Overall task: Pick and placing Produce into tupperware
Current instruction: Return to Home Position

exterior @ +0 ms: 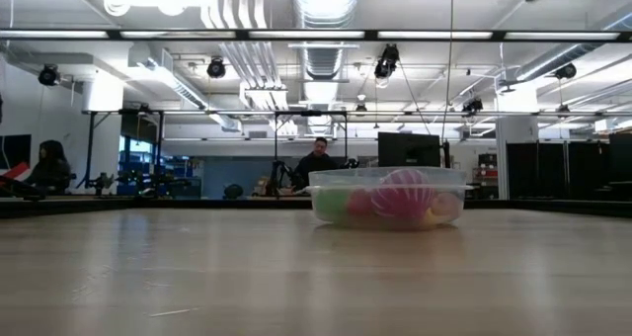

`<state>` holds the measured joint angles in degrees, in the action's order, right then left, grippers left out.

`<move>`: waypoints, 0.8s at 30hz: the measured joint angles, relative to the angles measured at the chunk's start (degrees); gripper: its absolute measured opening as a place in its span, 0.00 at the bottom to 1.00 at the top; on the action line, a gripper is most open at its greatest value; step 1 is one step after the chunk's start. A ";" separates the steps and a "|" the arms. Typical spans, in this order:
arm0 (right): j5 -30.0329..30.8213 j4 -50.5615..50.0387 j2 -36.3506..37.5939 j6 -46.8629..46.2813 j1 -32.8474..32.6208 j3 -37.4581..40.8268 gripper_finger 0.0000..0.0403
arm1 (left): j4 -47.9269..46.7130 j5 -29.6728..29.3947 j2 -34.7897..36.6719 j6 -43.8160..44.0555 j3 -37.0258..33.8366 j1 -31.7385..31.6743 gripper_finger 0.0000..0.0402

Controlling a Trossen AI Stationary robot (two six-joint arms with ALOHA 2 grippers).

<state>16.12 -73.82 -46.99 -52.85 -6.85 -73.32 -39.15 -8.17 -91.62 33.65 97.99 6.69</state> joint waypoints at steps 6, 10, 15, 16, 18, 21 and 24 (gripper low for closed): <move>-5.04 5.42 0.01 11.10 -0.44 -6.47 0.57 | 2.80 7.91 7.14 -6.30 -4.09 2.52 0.54; -5.11 8.96 0.13 13.58 -0.38 -5.87 0.57 | 11.03 10.51 14.03 -8.49 -12.46 2.43 0.54; -6.47 16.25 -0.06 12.47 -0.42 2.66 0.57 | 34.80 17.99 23.76 -8.93 -30.82 3.34 0.54; -8.05 20.31 -0.10 12.90 -0.41 5.23 0.57 | 38.23 18.92 25.60 -8.37 -35.00 3.56 0.54; -11.48 29.87 0.02 15.08 -0.41 10.26 0.57 | 45.10 20.54 28.76 -7.06 -41.80 3.82 0.54; -15.71 40.25 1.22 18.09 -0.39 16.22 0.57 | 48.83 21.33 34.35 -5.89 -50.20 3.92 0.54; -14.66 40.62 3.81 17.86 -0.37 20.10 0.57 | 49.30 21.19 40.27 -6.01 -56.53 3.86 0.54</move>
<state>1.46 -33.20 -43.18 -34.99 -7.22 -53.23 10.15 13.02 -51.35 27.65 41.46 10.55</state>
